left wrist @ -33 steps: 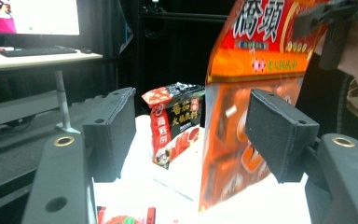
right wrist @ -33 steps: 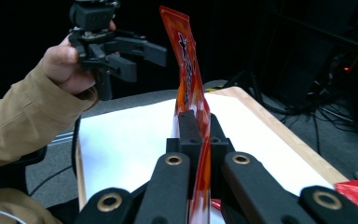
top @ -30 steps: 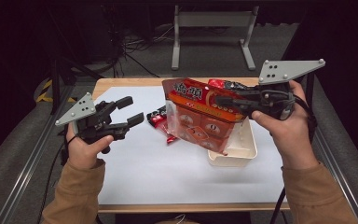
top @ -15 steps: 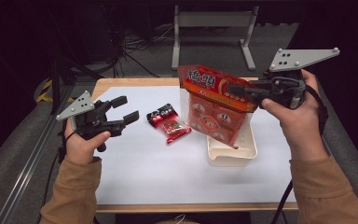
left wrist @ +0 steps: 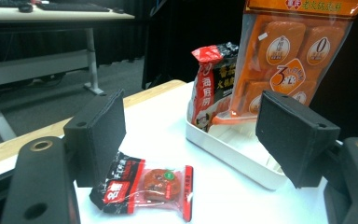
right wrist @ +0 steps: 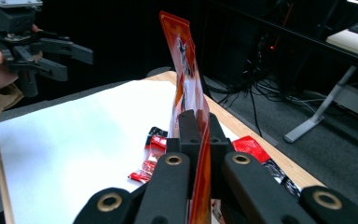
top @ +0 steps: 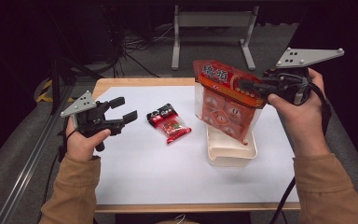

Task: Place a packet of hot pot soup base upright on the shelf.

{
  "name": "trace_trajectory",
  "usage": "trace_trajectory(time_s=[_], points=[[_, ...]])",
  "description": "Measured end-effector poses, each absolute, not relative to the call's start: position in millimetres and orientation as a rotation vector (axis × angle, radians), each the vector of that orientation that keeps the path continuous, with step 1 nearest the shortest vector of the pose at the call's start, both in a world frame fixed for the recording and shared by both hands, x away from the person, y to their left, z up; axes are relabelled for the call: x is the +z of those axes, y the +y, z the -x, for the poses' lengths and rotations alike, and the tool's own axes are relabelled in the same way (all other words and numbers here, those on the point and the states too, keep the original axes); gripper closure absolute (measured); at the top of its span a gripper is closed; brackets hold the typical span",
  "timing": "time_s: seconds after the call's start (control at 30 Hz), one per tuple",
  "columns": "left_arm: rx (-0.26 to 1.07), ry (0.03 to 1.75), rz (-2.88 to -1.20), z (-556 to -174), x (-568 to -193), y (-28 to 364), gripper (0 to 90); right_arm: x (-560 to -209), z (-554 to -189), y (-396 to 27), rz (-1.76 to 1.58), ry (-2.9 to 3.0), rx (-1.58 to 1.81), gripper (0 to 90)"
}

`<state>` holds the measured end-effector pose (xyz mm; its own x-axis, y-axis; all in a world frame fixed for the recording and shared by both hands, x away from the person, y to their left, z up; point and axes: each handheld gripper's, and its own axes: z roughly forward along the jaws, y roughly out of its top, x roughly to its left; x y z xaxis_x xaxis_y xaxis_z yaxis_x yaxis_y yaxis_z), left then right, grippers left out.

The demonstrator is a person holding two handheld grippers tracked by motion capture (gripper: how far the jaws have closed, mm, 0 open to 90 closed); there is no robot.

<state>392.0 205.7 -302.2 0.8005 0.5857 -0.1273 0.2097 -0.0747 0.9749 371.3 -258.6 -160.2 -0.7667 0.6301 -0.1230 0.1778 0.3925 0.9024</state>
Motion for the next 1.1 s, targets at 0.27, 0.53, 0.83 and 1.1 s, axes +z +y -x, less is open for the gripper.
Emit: trace_trajectory(time_s=[0.27,0.53,0.83,1.1], points=[[0.345,0.653,-1.653,-396,-306,208,24.8,-170,-378,-266,-0.767,2.179,1.338,89.9],[0.335,0.67,-1.656,-399,-310,210,24.6,-181,-385,-273,-0.817,2.166,1.341,89.8],[0.325,0.677,-1.654,-401,-312,211,24.6,-192,-390,-278,-0.847,2.165,1.337,89.9],[0.311,0.68,-1.655,-401,-313,211,24.5,-201,-394,-284,-0.877,2.167,1.322,89.8]])
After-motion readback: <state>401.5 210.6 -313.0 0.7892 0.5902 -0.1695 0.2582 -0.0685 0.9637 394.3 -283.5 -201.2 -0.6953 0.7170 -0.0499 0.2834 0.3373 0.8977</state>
